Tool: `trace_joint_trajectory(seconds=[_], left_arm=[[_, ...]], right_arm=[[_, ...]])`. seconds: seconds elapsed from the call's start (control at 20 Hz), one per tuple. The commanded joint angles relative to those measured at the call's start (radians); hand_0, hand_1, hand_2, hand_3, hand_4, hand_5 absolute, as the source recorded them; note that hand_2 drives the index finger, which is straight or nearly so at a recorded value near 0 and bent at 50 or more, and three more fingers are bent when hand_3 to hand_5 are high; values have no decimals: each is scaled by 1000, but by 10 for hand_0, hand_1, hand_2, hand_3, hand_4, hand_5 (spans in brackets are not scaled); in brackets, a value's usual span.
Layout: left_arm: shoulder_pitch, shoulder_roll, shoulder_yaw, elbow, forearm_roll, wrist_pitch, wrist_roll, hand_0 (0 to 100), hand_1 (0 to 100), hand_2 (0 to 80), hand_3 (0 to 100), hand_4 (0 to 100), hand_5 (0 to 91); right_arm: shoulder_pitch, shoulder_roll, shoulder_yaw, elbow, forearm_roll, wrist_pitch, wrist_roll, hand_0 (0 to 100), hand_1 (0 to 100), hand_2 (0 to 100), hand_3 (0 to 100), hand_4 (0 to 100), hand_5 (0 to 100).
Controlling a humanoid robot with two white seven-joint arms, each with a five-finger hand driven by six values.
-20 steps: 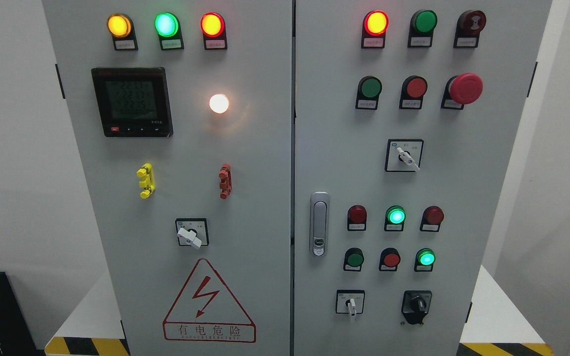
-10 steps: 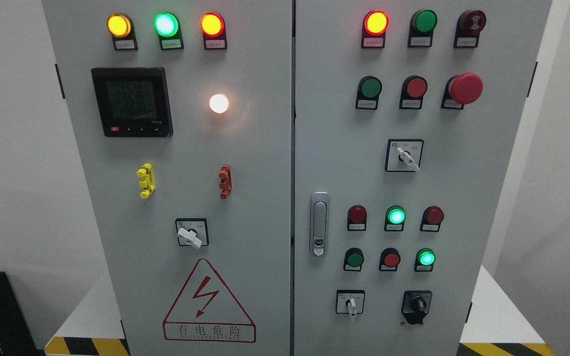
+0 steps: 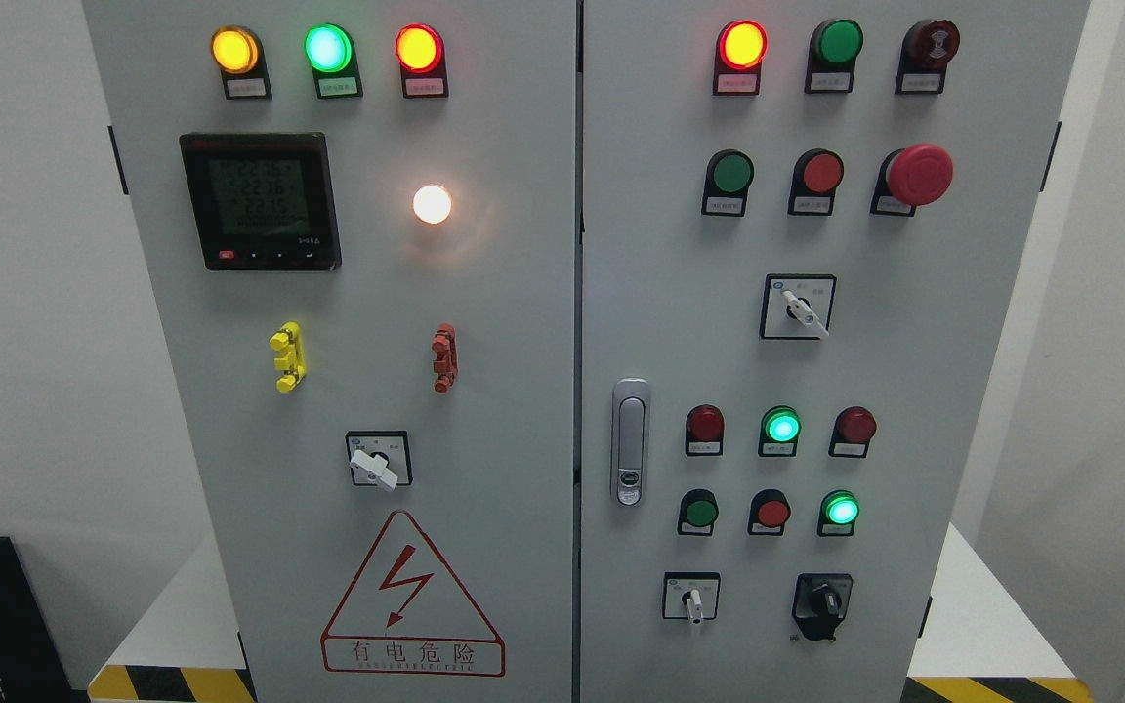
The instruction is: Flip black knob to close circuit
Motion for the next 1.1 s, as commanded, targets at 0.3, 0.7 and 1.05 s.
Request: trace_joint_trajectory(seconds=[0.3, 0.7, 1.05], left_arm=[[0, 0, -21, 22, -21, 0, 0, 120, 556, 0, 0, 0, 0], [0, 0, -20, 22, -20, 0, 0, 120, 556, 0, 0, 0, 0], [0, 0, -20, 22, -20, 0, 0, 120, 556, 0, 0, 0, 0]], right_arm=[[-68, 2, -10, -276, 226, 155, 70, 0, 87, 797, 977, 778, 807], [-114, 7, -13, -274, 298, 228, 73, 0, 81, 799, 981, 784, 811], [-151, 7, -54, -260, 416, 222, 73, 0, 77, 796, 981, 785, 813]])
